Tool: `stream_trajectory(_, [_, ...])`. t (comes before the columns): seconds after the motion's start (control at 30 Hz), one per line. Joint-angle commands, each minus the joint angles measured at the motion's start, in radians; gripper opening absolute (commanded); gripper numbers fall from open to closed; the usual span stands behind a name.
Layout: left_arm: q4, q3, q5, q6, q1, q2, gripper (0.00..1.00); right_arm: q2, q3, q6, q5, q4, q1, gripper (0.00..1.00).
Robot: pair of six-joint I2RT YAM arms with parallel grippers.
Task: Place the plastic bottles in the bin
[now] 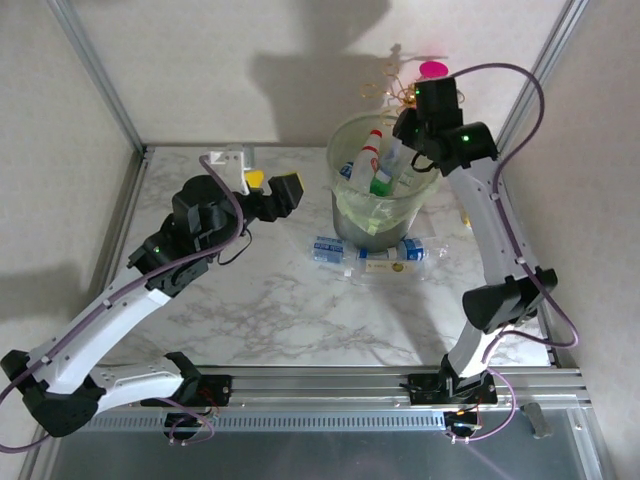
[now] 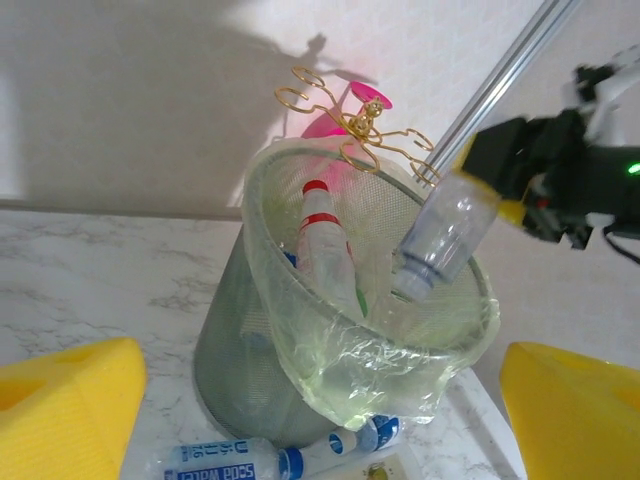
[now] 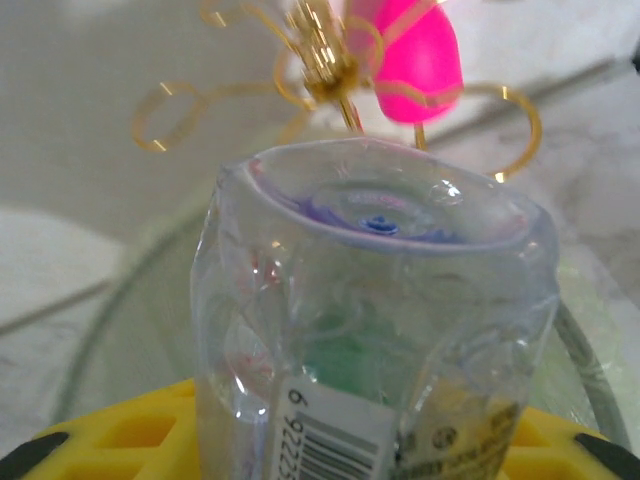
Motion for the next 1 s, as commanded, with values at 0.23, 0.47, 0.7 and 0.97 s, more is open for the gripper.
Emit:
stream_trajectory(0.23, [-0.009, -0.013, -0.032, 0.031, 0.0, -0.022, 0.91, 0.042, 0.002, -0.113, -0.109, -0.099, -0.005, 0.48])
stream_trajectory(0.47, [-0.009, -0.02, -0.029, 0.021, 0.0, -0.013, 0.92, 0.048, -0.026, -0.162, -0.158, -0.115, -0.006, 0.47])
stream_trajectory(0.7, [-0.012, -0.005, -0.026, 0.021, 0.001, 0.009, 0.92, 0.08, -0.066, -0.154, -0.2, -0.08, -0.005, 0.54])
stream_trajectory(0.97, [-0.023, 0.013, -0.027, 0.021, 0.002, 0.022, 0.92, 0.152, 0.012, -0.149, -0.157, -0.08, -0.005, 0.71])
